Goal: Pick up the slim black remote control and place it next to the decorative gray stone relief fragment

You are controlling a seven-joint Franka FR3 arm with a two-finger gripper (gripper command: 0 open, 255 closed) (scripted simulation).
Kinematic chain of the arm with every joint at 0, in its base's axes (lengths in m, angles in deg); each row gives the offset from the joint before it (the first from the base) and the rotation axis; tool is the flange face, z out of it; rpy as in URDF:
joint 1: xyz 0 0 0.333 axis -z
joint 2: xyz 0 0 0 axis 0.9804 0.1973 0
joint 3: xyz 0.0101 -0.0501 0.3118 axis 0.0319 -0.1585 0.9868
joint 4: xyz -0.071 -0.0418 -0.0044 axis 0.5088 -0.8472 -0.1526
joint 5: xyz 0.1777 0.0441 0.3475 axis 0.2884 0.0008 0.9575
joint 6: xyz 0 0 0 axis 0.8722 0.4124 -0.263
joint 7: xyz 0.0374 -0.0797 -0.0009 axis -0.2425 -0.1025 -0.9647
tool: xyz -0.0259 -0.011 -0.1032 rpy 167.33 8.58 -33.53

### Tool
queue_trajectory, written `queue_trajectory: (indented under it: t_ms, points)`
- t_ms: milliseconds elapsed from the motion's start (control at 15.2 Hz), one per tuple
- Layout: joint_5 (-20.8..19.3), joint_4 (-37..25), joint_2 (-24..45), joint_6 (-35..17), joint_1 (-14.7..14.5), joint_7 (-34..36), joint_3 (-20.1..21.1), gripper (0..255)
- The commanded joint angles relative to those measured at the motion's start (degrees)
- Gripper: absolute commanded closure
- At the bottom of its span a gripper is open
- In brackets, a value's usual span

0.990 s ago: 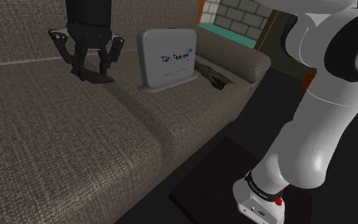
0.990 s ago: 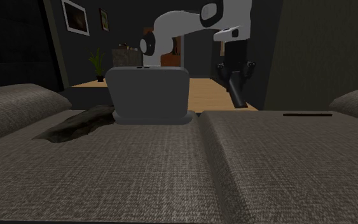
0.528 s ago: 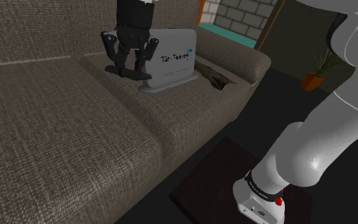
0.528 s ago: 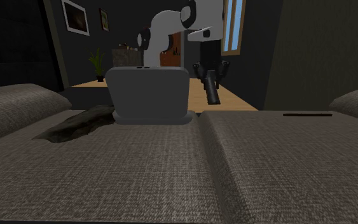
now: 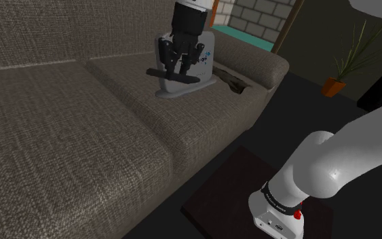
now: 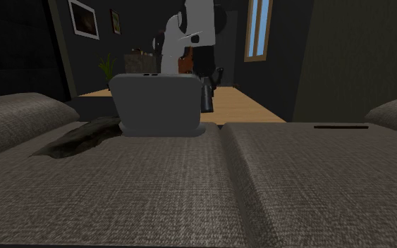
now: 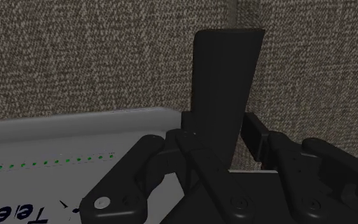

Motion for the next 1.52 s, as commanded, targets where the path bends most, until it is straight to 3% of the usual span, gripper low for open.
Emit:
queue_trajectory:
  t_ms: [0, 396, 1452]
  points:
    - [0.2, 2.7, -2.9, 0.6, 0.7, -2.9, -2.1, 255]
    - [-0.7, 9.6, -10.5, 2.5, 2.8, -11.4, -8.7, 255]
    - [0.3, 22.6, -11.5, -9.6, 2.7, -12.6, -7.6, 255]
